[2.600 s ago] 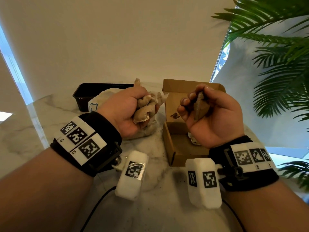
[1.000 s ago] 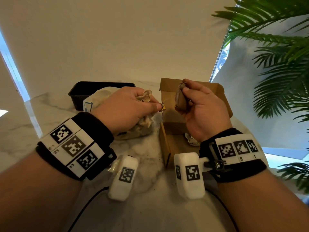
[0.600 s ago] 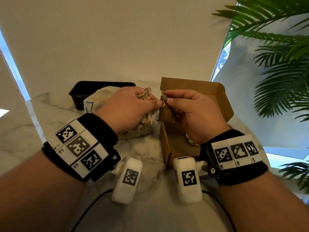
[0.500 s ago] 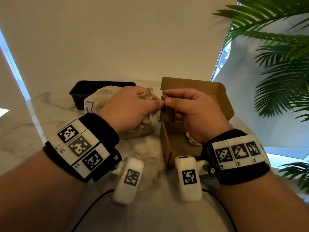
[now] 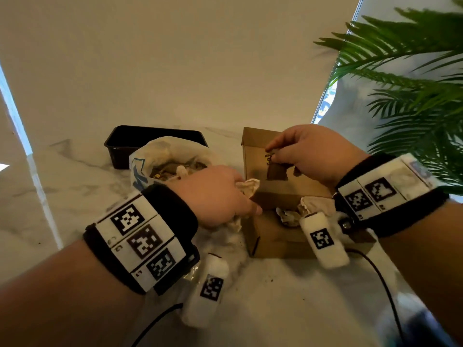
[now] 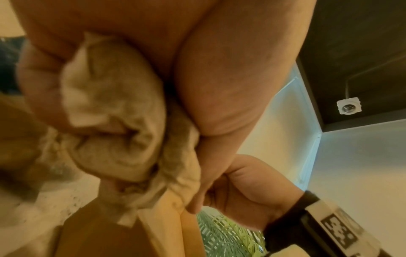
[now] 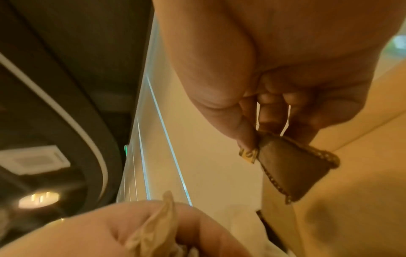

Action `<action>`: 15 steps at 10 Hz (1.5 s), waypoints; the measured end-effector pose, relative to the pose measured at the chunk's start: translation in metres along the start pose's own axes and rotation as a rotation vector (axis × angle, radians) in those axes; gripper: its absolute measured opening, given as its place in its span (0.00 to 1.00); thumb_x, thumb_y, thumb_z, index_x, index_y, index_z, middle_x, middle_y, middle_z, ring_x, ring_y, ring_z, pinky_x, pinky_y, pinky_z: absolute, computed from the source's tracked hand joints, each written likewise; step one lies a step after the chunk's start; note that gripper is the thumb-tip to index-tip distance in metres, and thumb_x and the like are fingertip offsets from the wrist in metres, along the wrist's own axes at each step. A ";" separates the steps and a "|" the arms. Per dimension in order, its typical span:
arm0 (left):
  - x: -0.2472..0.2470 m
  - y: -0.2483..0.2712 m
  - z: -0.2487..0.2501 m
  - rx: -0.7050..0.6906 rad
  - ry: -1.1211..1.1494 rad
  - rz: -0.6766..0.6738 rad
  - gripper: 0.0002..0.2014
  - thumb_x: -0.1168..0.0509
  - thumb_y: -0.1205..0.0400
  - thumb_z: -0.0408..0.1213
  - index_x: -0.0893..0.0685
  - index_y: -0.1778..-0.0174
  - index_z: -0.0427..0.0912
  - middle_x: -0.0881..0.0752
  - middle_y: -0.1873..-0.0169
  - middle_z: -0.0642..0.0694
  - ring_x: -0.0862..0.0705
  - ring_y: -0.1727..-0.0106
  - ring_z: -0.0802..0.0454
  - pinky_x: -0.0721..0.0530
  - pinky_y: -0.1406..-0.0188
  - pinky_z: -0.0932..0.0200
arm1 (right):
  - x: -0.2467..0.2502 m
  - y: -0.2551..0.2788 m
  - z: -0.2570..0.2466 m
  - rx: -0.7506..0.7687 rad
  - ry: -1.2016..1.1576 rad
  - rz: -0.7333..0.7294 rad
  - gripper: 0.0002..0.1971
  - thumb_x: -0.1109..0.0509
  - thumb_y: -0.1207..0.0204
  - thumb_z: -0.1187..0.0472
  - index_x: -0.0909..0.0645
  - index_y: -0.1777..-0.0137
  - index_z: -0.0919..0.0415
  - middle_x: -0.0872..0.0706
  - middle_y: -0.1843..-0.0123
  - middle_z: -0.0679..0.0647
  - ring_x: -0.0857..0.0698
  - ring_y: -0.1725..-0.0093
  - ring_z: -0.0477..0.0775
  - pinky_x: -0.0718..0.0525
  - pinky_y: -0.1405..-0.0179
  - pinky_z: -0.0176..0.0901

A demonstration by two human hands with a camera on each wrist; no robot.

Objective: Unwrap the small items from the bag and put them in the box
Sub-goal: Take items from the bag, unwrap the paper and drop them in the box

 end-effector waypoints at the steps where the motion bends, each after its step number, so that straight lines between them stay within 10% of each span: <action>1: -0.007 0.000 -0.005 0.066 -0.073 -0.044 0.21 0.28 0.23 0.63 0.15 0.52 0.47 0.12 0.58 0.47 0.14 0.57 0.50 0.22 0.66 0.56 | -0.014 -0.009 -0.010 -0.011 0.231 -0.141 0.05 0.25 0.23 0.61 0.12 0.53 0.48 0.10 0.55 0.46 0.11 0.55 0.47 0.24 0.66 0.36; 4: -0.023 -0.012 -0.014 0.064 -0.113 -0.133 0.23 0.30 0.23 0.65 0.13 0.49 0.48 0.12 0.51 0.46 0.15 0.49 0.47 0.18 0.52 0.52 | -0.068 -0.020 -0.001 -0.033 0.756 -0.438 0.13 0.32 0.18 0.58 0.13 0.37 0.55 0.10 0.45 0.51 0.12 0.47 0.54 0.12 0.43 0.52; 6: -0.024 -0.015 -0.015 0.060 -0.095 -0.121 0.21 0.29 0.22 0.63 0.13 0.48 0.48 0.12 0.51 0.46 0.14 0.49 0.48 0.18 0.50 0.53 | -0.069 -0.026 0.008 -0.099 0.652 -0.412 0.12 0.26 0.24 0.65 0.13 0.41 0.57 0.16 0.63 0.46 0.19 0.71 0.39 0.26 0.83 0.25; 10: -0.023 -0.013 -0.016 0.085 -0.026 -0.117 0.20 0.27 0.23 0.62 0.13 0.51 0.48 0.11 0.54 0.47 0.14 0.52 0.49 0.17 0.50 0.53 | -0.070 -0.024 0.002 -0.082 0.742 -0.357 0.06 0.25 0.25 0.63 0.17 0.49 0.59 0.15 0.65 0.49 0.18 0.74 0.44 0.23 0.79 0.34; 13: 0.008 0.001 -0.003 0.030 0.402 -0.032 0.11 0.38 0.11 0.49 0.12 0.52 0.52 0.12 0.56 0.43 0.13 0.57 0.45 0.16 0.56 0.51 | -0.029 -0.010 -0.005 -0.150 0.061 -0.148 0.05 0.29 0.21 0.69 0.17 0.49 0.59 0.08 0.56 0.59 0.06 0.59 0.54 0.09 0.57 0.51; 15: 0.006 0.002 -0.002 0.074 1.319 -0.037 0.13 0.38 0.14 0.47 0.14 0.54 0.42 0.13 0.68 0.42 0.22 0.72 0.47 0.30 0.66 0.57 | -0.042 0.014 0.006 -0.170 -0.925 -0.042 0.05 0.29 0.19 0.57 0.18 0.54 0.58 0.15 0.65 0.53 0.18 0.70 0.51 0.23 0.74 0.41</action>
Point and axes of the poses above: each hand's wrist, its own y-axis away from the middle knuckle, its own x-axis out of the back of the hand, z = x × y, the point moved 7 cm from there along -y, towards the middle knuckle
